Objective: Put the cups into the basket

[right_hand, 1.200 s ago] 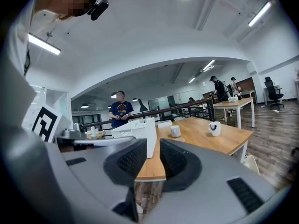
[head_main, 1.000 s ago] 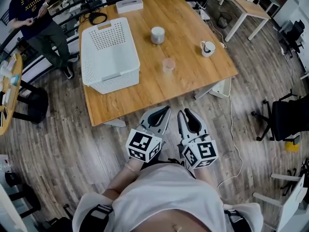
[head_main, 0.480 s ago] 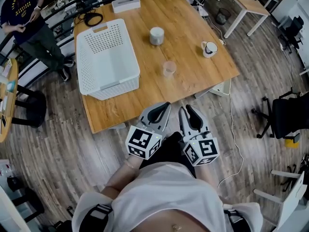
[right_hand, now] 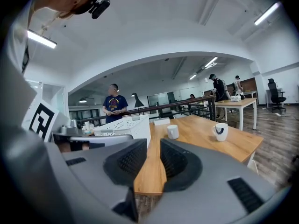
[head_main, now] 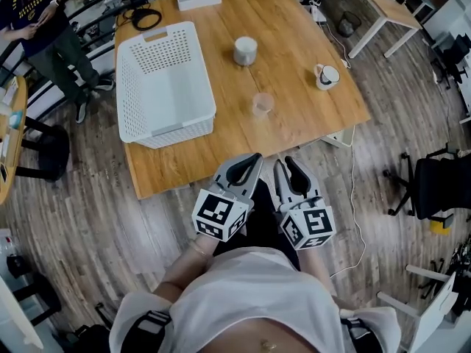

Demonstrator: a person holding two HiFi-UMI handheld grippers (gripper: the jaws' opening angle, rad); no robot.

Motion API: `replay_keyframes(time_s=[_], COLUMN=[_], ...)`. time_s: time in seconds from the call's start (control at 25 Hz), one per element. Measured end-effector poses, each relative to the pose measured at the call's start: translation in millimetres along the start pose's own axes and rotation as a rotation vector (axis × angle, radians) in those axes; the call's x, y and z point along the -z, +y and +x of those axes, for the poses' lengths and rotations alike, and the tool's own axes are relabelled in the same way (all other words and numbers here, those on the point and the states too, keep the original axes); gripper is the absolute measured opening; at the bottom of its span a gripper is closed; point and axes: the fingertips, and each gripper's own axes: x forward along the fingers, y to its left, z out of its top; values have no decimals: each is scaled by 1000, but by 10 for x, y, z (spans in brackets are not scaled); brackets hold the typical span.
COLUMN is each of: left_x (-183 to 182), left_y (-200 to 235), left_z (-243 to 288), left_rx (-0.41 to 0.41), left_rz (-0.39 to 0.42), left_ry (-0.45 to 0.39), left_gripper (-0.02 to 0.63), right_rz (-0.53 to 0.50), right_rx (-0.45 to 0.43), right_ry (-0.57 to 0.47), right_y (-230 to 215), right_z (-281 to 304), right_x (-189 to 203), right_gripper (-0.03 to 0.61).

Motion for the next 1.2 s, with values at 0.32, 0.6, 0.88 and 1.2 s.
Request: replay_keyframes(time_s=[0.32, 0.6, 0.88, 1.2], left_x=[-39, -132, -259, -330], left_y=[231, 462, 792, 1101], left_z=[285, 644, 1036, 1362], left_rx=[-50, -107, -174, -249], left_rz=[-6, -11, -12, -9], left_ry=[8, 12, 15, 8], left_gripper=[8, 8, 8, 8], right_rz=[-1, -10, -34, -106], right_rx=[-32, -91, -187, -298], right_ry=[12, 49, 100, 167], right_y=[-249, -533, -729, -832], right_z=[302, 688, 1171, 1564], right_x=[-98, -178, -281, -295], right_gripper=[92, 110, 148, 230])
